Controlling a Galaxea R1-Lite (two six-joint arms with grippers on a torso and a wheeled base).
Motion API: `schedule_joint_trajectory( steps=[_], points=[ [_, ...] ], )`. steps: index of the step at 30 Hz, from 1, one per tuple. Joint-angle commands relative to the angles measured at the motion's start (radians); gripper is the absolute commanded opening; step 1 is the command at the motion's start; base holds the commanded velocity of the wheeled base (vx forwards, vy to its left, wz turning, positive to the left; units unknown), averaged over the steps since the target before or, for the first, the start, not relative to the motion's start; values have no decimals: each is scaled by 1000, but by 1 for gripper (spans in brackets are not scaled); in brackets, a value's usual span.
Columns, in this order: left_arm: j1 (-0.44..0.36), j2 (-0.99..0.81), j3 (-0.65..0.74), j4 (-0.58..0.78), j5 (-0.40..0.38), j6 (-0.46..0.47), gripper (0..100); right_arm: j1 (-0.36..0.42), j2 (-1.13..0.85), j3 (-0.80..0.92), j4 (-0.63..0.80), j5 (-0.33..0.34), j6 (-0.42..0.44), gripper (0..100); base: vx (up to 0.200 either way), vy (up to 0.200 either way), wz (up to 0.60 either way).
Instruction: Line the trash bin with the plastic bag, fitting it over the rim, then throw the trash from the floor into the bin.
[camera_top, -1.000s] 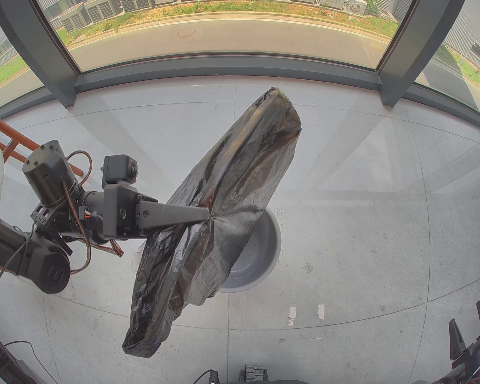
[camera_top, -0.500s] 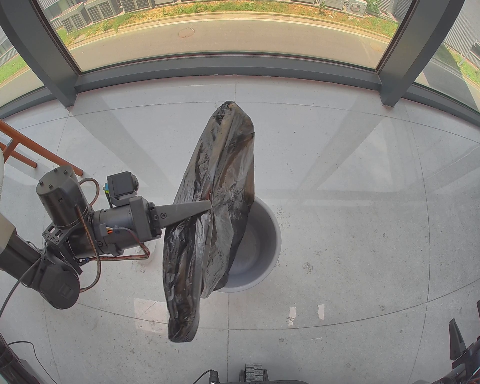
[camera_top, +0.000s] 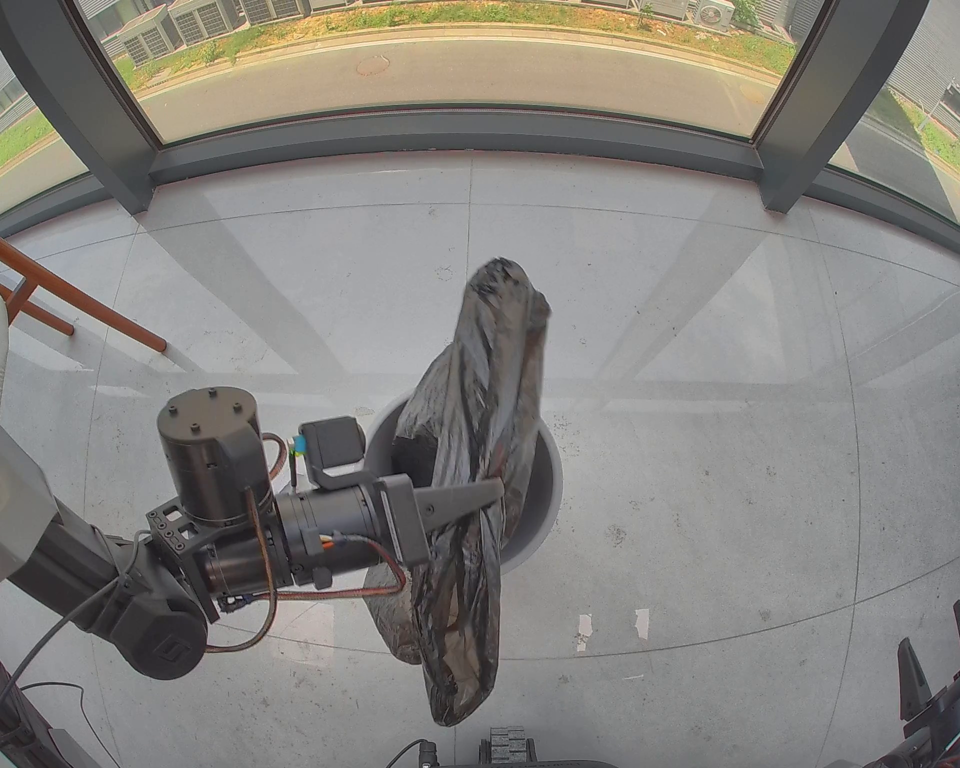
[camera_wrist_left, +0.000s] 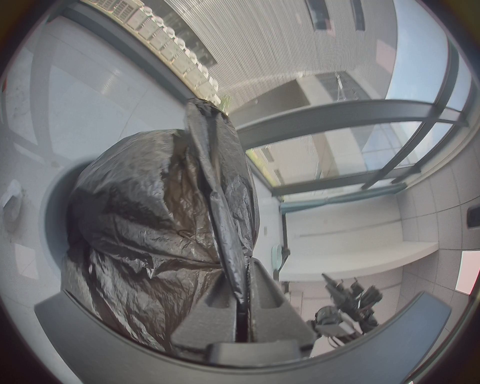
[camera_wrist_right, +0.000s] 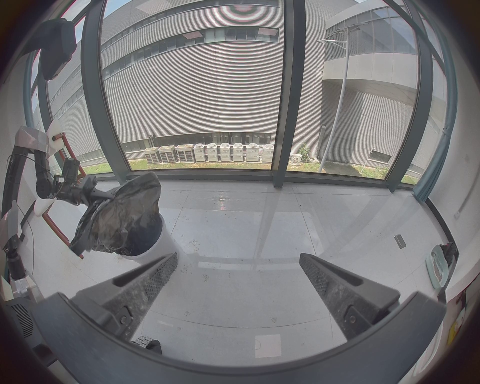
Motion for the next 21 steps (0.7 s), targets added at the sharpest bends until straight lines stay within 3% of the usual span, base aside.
schedule_joint_trajectory(
  steps=[1, 4, 6, 8, 11, 14, 15, 16, 18, 21],
  points=[
    [-54, -29, -63, 197, 45, 147, 0, 0, -1, 18, 2, 0, -5, 100, 0, 0, 0],
    [-95, -41, -178, 373, 200, 171, 0, -1, -1, 18, -1, -11, 6, 100, 0, 0, 0],
    [-150, -38, -258, 484, 357, 168, 0, -1, -1, 18, -1, -14, 6, 100, 0, 0, 0],
    [-202, -38, -293, 543, 424, 165, 0, -3, 3, -8, -56, -9, -2, 100, 0, 0, 0],
    [-245, -43, -301, 579, 429, 167, 0, 17, 129, -31, -210, 2, -5, 100, 0, 0, 0],
    [-247, -37, -298, 579, 432, 167, 0, 66, 221, -47, -219, 14, 4, 100, 0, 0, 0],
    [-248, -35, -287, 579, 438, 173, 0, 148, 261, -90, -214, 22, 20, 100, 0, 0, 0],
    [-248, -33, -284, 579, 438, 173, 0, 169, 272, -99, -213, 23, 29, 100, 0, 0, 0],
    [-245, -29, -284, 573, 443, 182, 0, 295, 395, -143, -191, 22, 127, 100, 0, 0, 0],
    [-245, -30, -282, 577, 450, 233, 0, 401, 499, -254, -124, 18, 305, 100, 0, 0, 0]
  ],
)
